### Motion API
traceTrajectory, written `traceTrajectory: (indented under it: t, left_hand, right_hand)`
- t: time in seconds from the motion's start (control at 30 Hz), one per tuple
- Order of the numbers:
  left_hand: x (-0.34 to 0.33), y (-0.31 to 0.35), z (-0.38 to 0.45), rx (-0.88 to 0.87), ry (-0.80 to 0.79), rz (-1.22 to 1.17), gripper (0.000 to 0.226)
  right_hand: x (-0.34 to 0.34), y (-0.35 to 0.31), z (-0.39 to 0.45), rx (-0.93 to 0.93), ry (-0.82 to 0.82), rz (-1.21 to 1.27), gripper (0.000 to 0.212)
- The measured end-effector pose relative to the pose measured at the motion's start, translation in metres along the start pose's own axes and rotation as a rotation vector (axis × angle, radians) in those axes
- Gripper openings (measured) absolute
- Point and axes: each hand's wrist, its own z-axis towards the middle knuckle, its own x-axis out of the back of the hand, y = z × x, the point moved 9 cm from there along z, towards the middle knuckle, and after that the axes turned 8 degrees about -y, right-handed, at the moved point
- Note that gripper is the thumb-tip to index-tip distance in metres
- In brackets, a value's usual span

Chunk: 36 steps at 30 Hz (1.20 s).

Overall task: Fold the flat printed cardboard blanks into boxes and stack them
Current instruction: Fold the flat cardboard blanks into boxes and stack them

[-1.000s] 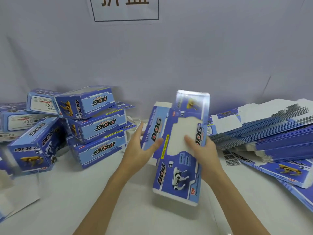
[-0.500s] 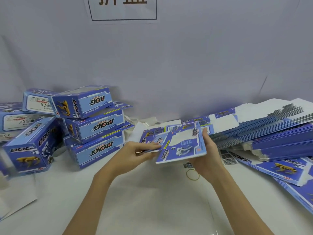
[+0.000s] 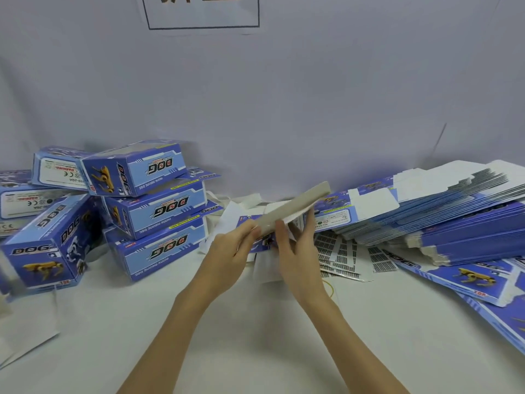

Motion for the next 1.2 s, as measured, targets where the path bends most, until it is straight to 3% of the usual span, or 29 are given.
traceTrajectory:
  t: [0.07, 0.17, 0.27, 0.37, 0.47, 0.53, 0.63, 0.7, 0.77, 0.8, 0.87, 0.93, 1.0, 1.1, 1.2]
  left_hand:
    - [0.002, 0.01, -0.003, -0.047, 0.043, 0.111, 0.018]
    - [-0.007, 0.034, -0.008, -0.185, 0.085, 0.429, 0.032]
    - [-0.021, 0.038, -0.005, -0.067, 0.045, 0.501, 0.066]
    - [-0.023, 0.033, -0.007, 0.059, 0.051, 0.522, 0.077]
    - [-0.008, 0.031, -0.006, 0.109, 0.077, 0.429, 0.068]
    - [0.002, 0.033, -0.012, 0.102, 0.095, 0.279, 0.064]
    - [0.031, 0.023, -0.017, 0.085, 0.277, -0.101, 0.049]
    - [0.037, -0.005, -0.004, 0.162, 0.315, -0.283, 0.04]
    - [0.036, -0.012, 0.009, 0.229, 0.218, -0.305, 0.042]
    - [0.037, -0.004, 0.009, 0.17, 0.205, -0.187, 0.049]
    - [0.034, 0.027, -0.01, -0.117, 0.212, 0.159, 0.063]
    - [0.025, 0.042, -0.022, -0.278, 0.149, 0.313, 0.063]
    - [0.015, 0.053, -0.022, -0.367, 0.108, 0.386, 0.061]
    - [0.003, 0.065, -0.018, -0.441, 0.047, 0.443, 0.062]
    - [-0.001, 0.073, -0.021, -0.441, 0.043, 0.382, 0.064]
  right_hand:
    - [0.003, 0.002, -0.001, 0.034, 0.027, -0.088, 0.072]
    - [0.014, 0.022, 0.006, -0.078, 0.092, -0.014, 0.051]
    - [0.006, 0.022, 0.001, -0.047, -0.027, -0.1, 0.042]
    - [-0.003, 0.012, -0.018, 0.061, -0.063, 0.106, 0.055]
    - [-0.016, 0.018, -0.021, 0.032, -0.118, 0.069, 0.036]
    - [-0.007, 0.017, -0.013, 0.028, -0.036, -0.022, 0.054]
    - [0.009, 0.004, -0.009, 0.099, 0.017, -0.106, 0.079]
    - [0.011, 0.005, -0.006, 0.094, -0.043, -0.031, 0.076]
    - [0.003, 0.008, -0.003, 0.026, -0.198, 0.065, 0.069]
    - [-0.004, 0.008, -0.005, -0.027, -0.302, 0.121, 0.067]
    - [-0.011, 0.005, -0.009, -0.128, -0.423, 0.313, 0.062]
    - [-0.001, 0.002, -0.007, -0.233, -0.363, 0.595, 0.049]
    - [0.008, 0.0, -0.007, -0.322, -0.313, 0.835, 0.052]
    - [0.019, -0.002, -0.003, -0.322, -0.307, 0.801, 0.069]
    - [0.022, 0.002, -0.001, -0.351, -0.299, 0.735, 0.068]
